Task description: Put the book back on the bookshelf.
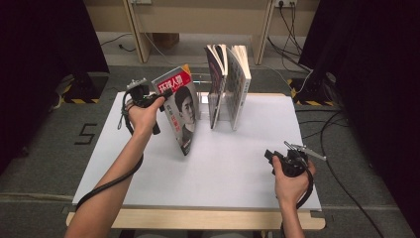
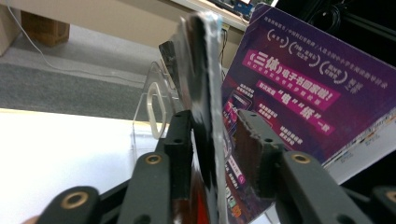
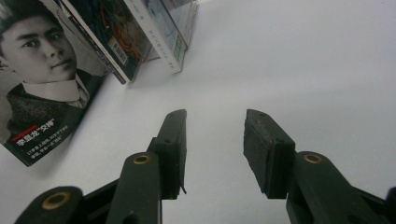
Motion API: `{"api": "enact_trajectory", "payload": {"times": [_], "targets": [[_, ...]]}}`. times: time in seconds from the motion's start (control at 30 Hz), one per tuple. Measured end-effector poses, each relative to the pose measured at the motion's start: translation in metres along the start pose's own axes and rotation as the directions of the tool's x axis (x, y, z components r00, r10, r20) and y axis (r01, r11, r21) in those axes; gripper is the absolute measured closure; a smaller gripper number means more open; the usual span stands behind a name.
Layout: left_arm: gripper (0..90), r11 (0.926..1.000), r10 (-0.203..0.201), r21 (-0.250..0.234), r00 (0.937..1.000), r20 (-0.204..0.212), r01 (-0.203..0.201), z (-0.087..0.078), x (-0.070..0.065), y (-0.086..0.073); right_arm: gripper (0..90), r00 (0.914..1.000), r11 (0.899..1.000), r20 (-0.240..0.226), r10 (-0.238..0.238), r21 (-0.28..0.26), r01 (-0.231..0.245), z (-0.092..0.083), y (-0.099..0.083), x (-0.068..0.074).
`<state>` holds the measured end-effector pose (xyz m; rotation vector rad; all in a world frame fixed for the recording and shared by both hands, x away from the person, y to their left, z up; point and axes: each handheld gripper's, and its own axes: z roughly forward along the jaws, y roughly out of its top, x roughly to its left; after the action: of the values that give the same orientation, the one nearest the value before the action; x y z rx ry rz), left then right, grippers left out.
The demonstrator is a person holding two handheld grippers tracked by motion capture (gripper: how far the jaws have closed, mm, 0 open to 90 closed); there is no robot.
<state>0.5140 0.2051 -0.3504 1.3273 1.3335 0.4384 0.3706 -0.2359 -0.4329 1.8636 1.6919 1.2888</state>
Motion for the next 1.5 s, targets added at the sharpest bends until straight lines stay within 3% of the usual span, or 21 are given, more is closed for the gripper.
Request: {"api": "enact_trajectory", "payload": {"times": [0.1, 0.2, 0.43, 0.6, 0.87, 0.97, 1.0, 1.03, 1.23, 1.27, 1.4, 1.5], "targets": [[70.7, 0.9993, 0.019, 0.033, 0.9997, -0.013, -0.018, 0.003, -0.006, 0.003, 59.7, 1.0000, 1.000, -0.002, 0.010, 0.001, -0.010, 0.000, 0.000, 0.000], [79.0, 0.9963, -0.010, 0.086, 0.9999, 0.008, 0.009, 0.004, -0.012, 0.002, 59.6, 1.0000, 1.000, -0.004, 0.002, -0.004, -0.002, 0.000, 0.000, -0.001], [84.7, 0.9883, 0.041, 0.146, 0.9991, 0.010, -0.042, 0.001, -0.022, -0.004, 59.6, 0.9999, 1.000, -0.008, 0.013, -0.002, -0.013, -0.001, 0.000, 0.000], [86.0, 0.9882, 0.060, 0.139, 0.9975, 0.038, -0.064, -0.002, -0.024, -0.003, 59.7, 0.9999, 1.000, -0.008, 0.014, -0.003, -0.014, -0.001, 0.000, 0.001], [86.3, 0.9876, 0.123, 0.090, 0.9902, 0.065, -0.129, -0.006, -0.030, -0.003, 59.6, 0.9999, 1.000, -0.007, 0.011, -0.001, -0.012, -0.001, 0.000, 0.000], [86.4, 0.9802, 0.186, 0.057, 0.9804, 0.065, -0.190, -0.010, -0.039, 0.001, 59.7, 0.9999, 1.000, -0.010, 0.013, -0.001, -0.013, -0.002, 0.000, 0.000], [86.4, 0.9802, 0.186, 0.057, 0.9804, 0.065, -0.190, -0.010, -0.039, 0.001, 59.7, 0.9999, 1.000, -0.008, 0.011, -0.001, -0.011, -0.002, 0.000, 0.000], [86.4, 0.9740, 0.222, 0.032, 0.9733, 0.056, -0.224, -0.011, -0.044, 0.004, 59.7, 0.9999, 1.000, -0.008, 0.013, -0.001, -0.013, -0.001, -0.001, 0.000], [86.4, 0.9639, 0.265, -0.030, 0.9635, 0.035, -0.264, -0.008, -0.051, 0.013, 59.7, 0.9999, 1.000, -0.007, 0.011, -0.004, -0.011, -0.002, -0.001, -0.001], [86.5, 0.9522, 0.303, -0.047, 0.9528, 0.020, -0.302, -0.006, -0.053, 0.017, 59.7, 0.9999, 1.000, -0.007, 0.010, -0.005, -0.010, -0.002, -0.001, -0.002], [86.4, 0.9301, 0.356, -0.094, 0.9346, -0.013, -0.355, 0.001, -0.055, 0.027, 59.7, 0.9998, 1.000, -0.008, 0.016, -0.004, -0.016, -0.002, -0.001, -0.001], [86.4, 0.9211, 0.365, -0.132, 0.9304, -0.036, -0.366, 0.005, -0.053, 0.029, 59.7, 0.9999, 1.000, -0.008, 0.007, -0.003, -0.007, -0.002, -0.001, -0.001]]}}
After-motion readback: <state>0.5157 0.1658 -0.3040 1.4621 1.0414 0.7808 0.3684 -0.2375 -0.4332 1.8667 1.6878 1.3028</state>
